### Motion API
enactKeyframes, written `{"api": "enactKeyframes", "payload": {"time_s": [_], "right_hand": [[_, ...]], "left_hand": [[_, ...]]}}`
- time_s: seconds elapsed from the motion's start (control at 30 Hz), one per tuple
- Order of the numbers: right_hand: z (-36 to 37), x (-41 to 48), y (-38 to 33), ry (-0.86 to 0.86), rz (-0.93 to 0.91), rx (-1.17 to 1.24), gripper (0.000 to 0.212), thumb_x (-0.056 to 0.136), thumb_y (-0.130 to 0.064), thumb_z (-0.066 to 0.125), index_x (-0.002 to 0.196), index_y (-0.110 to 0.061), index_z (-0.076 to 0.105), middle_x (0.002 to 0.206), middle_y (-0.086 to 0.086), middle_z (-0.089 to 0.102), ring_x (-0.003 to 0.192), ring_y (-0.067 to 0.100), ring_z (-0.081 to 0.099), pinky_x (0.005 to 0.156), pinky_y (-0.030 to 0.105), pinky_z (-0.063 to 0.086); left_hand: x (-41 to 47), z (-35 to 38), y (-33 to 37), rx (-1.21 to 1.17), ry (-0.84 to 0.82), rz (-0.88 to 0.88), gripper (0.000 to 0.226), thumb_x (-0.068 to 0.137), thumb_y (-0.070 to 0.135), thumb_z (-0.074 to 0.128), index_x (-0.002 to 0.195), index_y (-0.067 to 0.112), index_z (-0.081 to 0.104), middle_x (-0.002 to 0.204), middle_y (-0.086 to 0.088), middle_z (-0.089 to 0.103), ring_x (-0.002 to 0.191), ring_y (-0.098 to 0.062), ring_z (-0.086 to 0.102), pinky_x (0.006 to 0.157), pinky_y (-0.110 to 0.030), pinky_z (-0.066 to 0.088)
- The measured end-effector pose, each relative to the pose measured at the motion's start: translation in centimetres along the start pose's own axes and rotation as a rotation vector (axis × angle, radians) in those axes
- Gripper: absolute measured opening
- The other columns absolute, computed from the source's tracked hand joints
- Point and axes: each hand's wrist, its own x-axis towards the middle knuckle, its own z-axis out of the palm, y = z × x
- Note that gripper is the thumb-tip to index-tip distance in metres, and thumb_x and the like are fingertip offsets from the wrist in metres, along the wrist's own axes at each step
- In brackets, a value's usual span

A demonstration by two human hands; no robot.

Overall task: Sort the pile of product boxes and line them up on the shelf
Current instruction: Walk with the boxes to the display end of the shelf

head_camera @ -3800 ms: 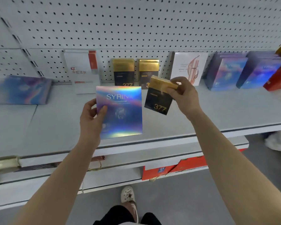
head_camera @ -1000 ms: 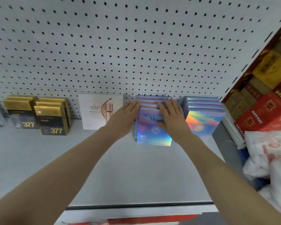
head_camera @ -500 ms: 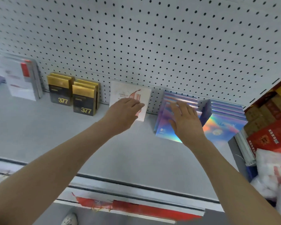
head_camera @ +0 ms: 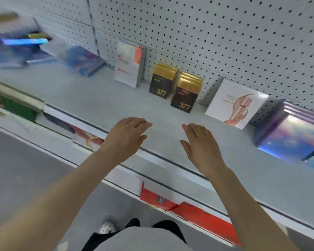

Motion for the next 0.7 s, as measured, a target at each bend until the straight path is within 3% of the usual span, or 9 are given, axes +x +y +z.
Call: {"api": "enactKeyframes", "payload": {"time_s": [0.33, 0.7], "right_hand": [[6.2, 9.6, -19.4, -0.048, -0.136, 0.208, 0.043, 0.091, -0.023, 0.065, 0.128, -0.004, 0.059, 0.123, 0.014, 0.062, 0.112, 0.03, 0.059, 0.097, 0.039, 0.046], [10.6, 26.5, -28.3, -0.145, -0.155, 0.266, 0.045, 0.098, -0.026, 0.052, 0.138, -0.006, 0.049, 0.136, 0.014, 0.054, 0.125, 0.028, 0.049, 0.105, 0.039, 0.04]], "left_hand": [[-11.8, -7.2, -16.2, 0.053, 0.005, -0.249, 0.035, 0.089, 0.025, 0.059, 0.122, 0.015, 0.064, 0.116, -0.003, 0.067, 0.104, -0.024, 0.063, 0.092, -0.036, 0.05], [-12.3, -10.5, -32.3, 0.114, 0.041, -0.393, 0.043, 0.078, 0.014, 0.075, 0.12, 0.012, 0.066, 0.113, -0.006, 0.067, 0.099, -0.03, 0.064, 0.088, -0.04, 0.052]]}}
